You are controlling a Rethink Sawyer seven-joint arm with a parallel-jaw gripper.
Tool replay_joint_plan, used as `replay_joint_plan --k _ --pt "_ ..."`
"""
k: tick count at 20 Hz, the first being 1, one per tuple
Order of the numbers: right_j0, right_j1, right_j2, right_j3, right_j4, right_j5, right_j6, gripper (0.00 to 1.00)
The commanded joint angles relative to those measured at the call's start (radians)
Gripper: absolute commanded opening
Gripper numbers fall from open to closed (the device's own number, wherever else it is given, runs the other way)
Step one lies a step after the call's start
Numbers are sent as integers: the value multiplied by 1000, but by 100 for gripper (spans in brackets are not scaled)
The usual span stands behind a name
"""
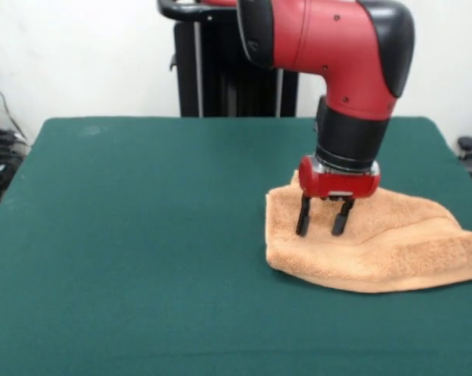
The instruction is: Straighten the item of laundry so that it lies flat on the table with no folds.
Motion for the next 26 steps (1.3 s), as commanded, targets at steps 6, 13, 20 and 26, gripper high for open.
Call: replay_joint_plan --k 6,13,20,26 --pt "191 177 -172 -14 75 -137 286 100" --pt "315 212 -360 56 121 -281 307 100" --pt "245 255 -255 131 158 -597 388 100" --pt "239 313 -241 130 256 -799 397 100"
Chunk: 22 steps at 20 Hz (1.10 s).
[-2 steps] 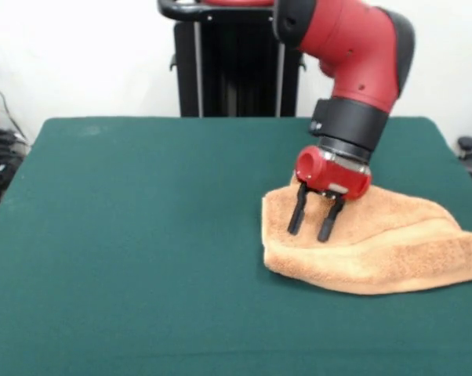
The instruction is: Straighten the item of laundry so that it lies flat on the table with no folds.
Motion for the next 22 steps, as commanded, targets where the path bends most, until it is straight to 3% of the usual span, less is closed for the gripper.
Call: replay_joint_plan --k 1,5,12,15,22 --pt "-28 131 67 83 166 -297 364 100" --pt "-37 136 83 69 190 -267 321 100" --pt "-28 101 75 50 195 -45 202 100" --pt "-18 104 61 47 212 -15 192 100" --pt "-49 80 40 77 136 -4 178 100"
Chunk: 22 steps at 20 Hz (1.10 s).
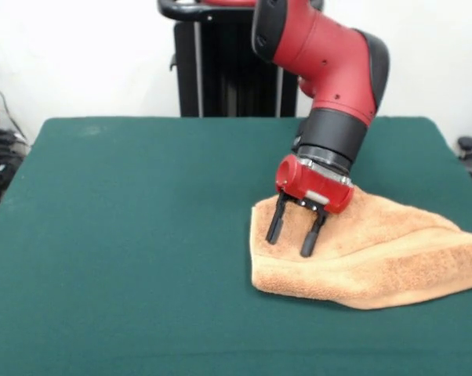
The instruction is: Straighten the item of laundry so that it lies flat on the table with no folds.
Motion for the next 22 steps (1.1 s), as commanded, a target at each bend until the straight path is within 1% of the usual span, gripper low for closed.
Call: replay_joint_plan --k 1,5,8,11,14,18,22 --pt "-48 24 40 48 -16 169 110 100" --pt "-68 16 23 68 -56 169 99 100" --pt "-77 24 14 78 -63 184 96 100" --pt "-93 51 9 73 -75 161 96 100" --pt "-88 92 -28 62 -60 118 87 100" --pt "-114 85 -1 38 -102 171 70 100" --pt "-86 86 -13 43 -79 198 76 100"
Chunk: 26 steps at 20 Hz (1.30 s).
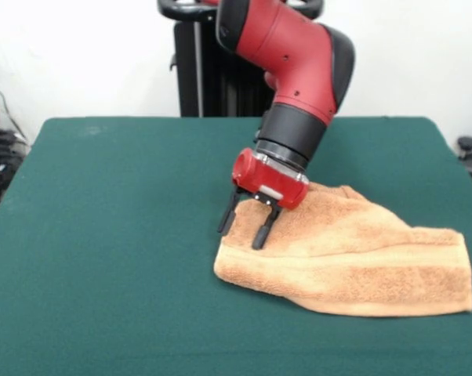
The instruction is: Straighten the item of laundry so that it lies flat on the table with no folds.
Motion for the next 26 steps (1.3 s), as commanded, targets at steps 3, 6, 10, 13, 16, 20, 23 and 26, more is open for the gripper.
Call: replay_joint_plan --k 3,6,10,13,16,20,23,26 --pt "5 91 -5 39 3 162 73 100" --pt "-15 91 -13 36 -26 153 67 100" --pt "-25 87 -32 33 -50 143 61 100" --pt "-37 75 -37 40 -79 123 67 100" --pt "-68 -2 4 50 -156 179 64 100" --pt "-196 -59 154 -3 -306 251 60 100" --pt "-208 -58 186 -17 -342 248 81 100" --pt "-172 -78 169 6 -316 271 108 100"
